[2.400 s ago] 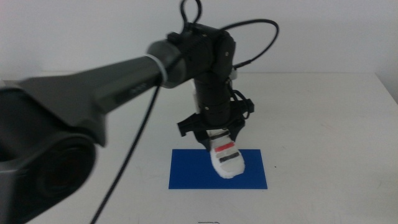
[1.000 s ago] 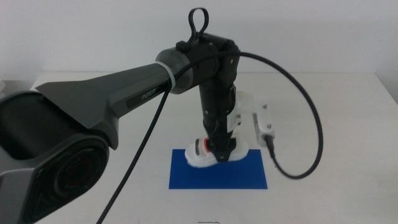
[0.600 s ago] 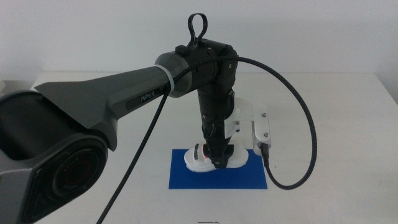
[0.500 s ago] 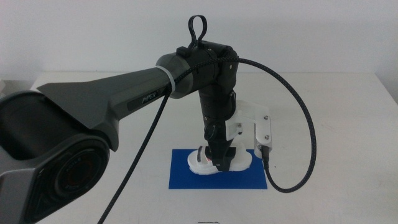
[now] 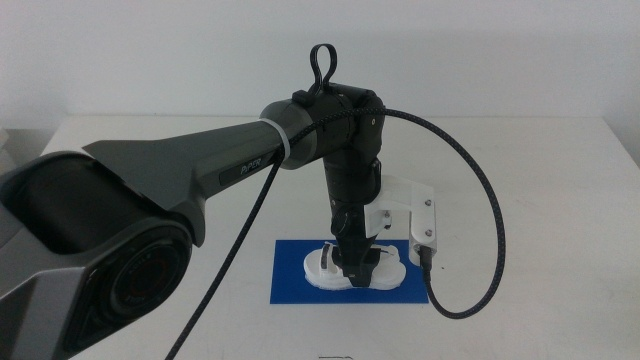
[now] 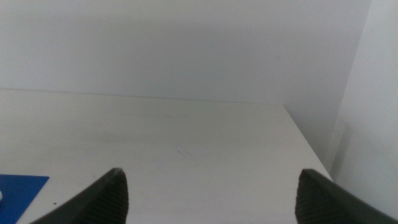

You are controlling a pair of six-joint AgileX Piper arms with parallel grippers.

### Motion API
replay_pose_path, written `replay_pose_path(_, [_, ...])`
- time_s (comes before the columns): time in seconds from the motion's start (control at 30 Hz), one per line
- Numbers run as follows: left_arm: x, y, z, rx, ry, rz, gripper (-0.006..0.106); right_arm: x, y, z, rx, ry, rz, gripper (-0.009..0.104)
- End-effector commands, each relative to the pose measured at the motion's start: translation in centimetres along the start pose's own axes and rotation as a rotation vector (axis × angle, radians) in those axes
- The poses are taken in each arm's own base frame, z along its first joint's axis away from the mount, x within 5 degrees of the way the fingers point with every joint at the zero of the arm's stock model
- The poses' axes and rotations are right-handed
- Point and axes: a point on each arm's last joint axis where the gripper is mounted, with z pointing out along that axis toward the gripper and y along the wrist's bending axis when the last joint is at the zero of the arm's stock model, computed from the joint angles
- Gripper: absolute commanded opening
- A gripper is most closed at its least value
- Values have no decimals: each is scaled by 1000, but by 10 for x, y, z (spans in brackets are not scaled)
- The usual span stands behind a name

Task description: Use one arm to grab the shoe from the table and place it on the mat.

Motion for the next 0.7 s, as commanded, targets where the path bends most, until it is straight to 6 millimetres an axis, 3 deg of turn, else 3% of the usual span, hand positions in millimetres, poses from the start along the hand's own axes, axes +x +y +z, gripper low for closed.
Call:
replay_pose_path(0.0, [-4, -9, -31, 8, -5, -2, -2, -14, -1, -3, 8, -113, -14, 94])
replay_pose_path(0.23, [-3, -9, -31, 4, 10, 3, -1, -14, -1, -3, 8, -113, -14, 94])
replay_pose_path(0.27, [-3, -9, -31, 5, 10, -10, 19, -14, -1, -3, 8, -113, -14, 94])
replay_pose_path(0.37, [-3, -9, -31, 10, 13, -20, 34, -14, -1, -3, 8, -113, -14, 94])
replay_pose_path(0.43, [-2, -10, -32, 22, 18, -20, 66, -14, -1, -3, 8, -113, -14, 94])
replay_pose_path(0.57, [-3, -11, -35, 14, 14, -21, 91, -14, -1, -3, 8, -113, -14, 94])
replay_pose_path(0.67, [-4, -11, -44, -5, 4, -47, 94, -14, -1, -3, 8, -113, -14, 94])
